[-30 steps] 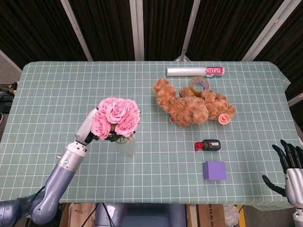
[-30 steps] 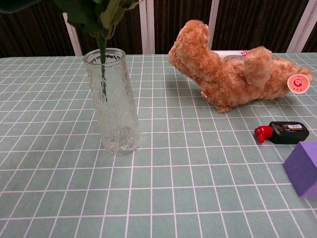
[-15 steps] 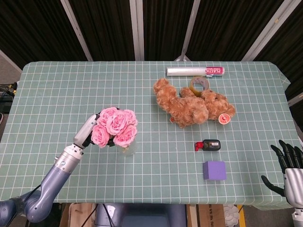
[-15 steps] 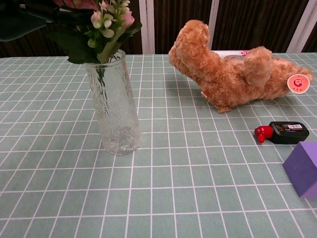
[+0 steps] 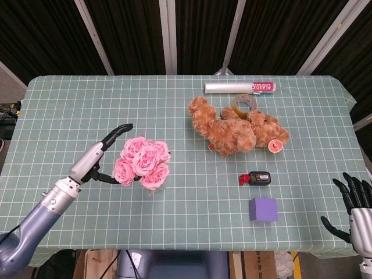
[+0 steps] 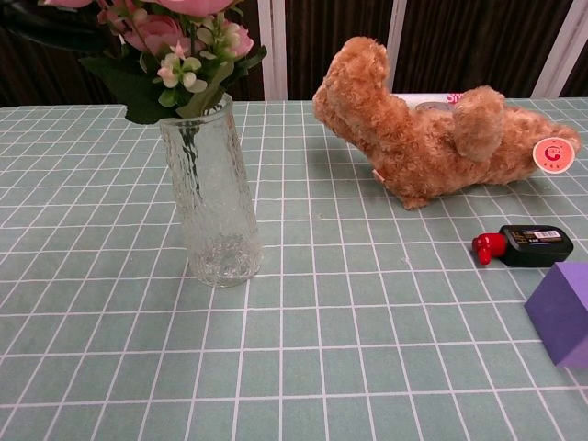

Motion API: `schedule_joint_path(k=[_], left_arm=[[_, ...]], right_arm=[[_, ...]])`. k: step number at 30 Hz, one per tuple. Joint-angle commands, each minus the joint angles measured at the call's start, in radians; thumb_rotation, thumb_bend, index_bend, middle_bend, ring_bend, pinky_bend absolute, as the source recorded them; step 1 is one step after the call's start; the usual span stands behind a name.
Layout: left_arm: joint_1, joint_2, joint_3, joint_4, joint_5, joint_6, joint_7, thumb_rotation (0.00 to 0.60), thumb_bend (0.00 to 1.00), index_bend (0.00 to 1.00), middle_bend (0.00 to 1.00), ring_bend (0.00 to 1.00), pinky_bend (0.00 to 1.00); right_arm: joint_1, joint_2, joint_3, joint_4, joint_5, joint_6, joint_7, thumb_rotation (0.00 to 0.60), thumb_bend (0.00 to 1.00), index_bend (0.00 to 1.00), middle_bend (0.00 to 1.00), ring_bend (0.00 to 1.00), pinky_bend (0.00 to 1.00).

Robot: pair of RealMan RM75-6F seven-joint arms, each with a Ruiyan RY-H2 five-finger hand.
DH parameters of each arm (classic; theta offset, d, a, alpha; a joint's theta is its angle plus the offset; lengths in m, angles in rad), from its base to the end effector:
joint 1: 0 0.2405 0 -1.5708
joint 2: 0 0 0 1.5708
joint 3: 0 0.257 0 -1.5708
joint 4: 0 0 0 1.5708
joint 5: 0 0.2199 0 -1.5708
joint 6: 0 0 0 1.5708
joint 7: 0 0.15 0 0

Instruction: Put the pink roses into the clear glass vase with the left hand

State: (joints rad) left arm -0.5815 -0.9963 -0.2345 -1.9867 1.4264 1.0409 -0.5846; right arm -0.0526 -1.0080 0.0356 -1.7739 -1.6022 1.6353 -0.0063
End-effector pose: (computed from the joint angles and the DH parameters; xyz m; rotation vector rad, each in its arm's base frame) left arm -0.1138 0.3012 0.1225 -1.6461 -1.5655 -1.5801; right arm -0.2919 -0.1417 0.1838 1.3042 -0.8771 0.9758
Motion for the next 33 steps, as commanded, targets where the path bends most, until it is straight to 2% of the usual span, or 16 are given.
schedule_joint_path(k=[1,4,8,11,15,18,21,27,33], left_arm=[[0.027,0.14,0.013,-0.065,0.008,-0.028,0.002,0.6,0.17,0.06,0.0,0.0,0.04],[0.054,0.253,0.021,-0.107,-0.001,-0.016,0.114,0.6,0.17,0.06,0.0,0.0,0.03],[0.16,0.317,0.049,-0.168,-0.001,0.158,0.377,0.6,0.17,0.07,0.01,0.0,0.03],[0.271,0.289,0.1,-0.179,0.034,0.326,0.579,0.6,0.17,0.07,0.01,0.0,0.03],[0.417,0.132,0.178,-0.064,0.114,0.53,0.718,0.6,0.17,0.07,0.01,0.0,0.04],[0.478,0.021,0.197,0.055,0.137,0.622,0.731,0.6,0.17,0.07,0.01,0.0,0.05],[0.511,-0.048,0.202,0.135,0.143,0.67,0.709,0.6,0.17,0.08,0.01,0.0,0.05],[0.547,-0.083,0.216,0.162,0.128,0.685,0.693,0.6,0.18,0.08,0.02,0.0,0.05],[0.549,-0.113,0.209,0.198,0.088,0.649,0.663,0.6,0.18,0.08,0.03,0.0,0.04]], right_arm=[[0.0,-0.001,0.001,-0.001,0.003,0.0,-0.003,0.6,0.22,0.15,0.06,0.0,0.0],[0.0,-0.003,0.001,-0.004,0.003,0.0,-0.008,0.6,0.22,0.15,0.06,0.0,0.0],[0.0,-0.004,0.0,-0.005,-0.001,-0.001,-0.013,0.6,0.22,0.15,0.06,0.0,0.0],[0.002,-0.004,-0.001,-0.005,-0.003,-0.004,-0.013,0.6,0.22,0.15,0.06,0.0,0.0],[0.004,-0.004,-0.001,0.0,-0.009,-0.004,-0.009,0.6,0.22,0.15,0.06,0.0,0.0],[0.005,-0.005,-0.004,0.004,-0.015,-0.005,-0.008,0.6,0.22,0.15,0.06,0.0,0.0],[0.009,-0.006,-0.005,0.006,-0.015,-0.014,-0.01,0.6,0.22,0.15,0.06,0.0,0.0],[0.013,-0.009,-0.006,0.009,-0.025,-0.015,-0.019,0.6,0.22,0.15,0.06,0.0,0.0],[0.015,-0.011,-0.011,0.014,-0.037,-0.018,-0.024,0.6,0.22,0.15,0.06,0.0,0.0]])
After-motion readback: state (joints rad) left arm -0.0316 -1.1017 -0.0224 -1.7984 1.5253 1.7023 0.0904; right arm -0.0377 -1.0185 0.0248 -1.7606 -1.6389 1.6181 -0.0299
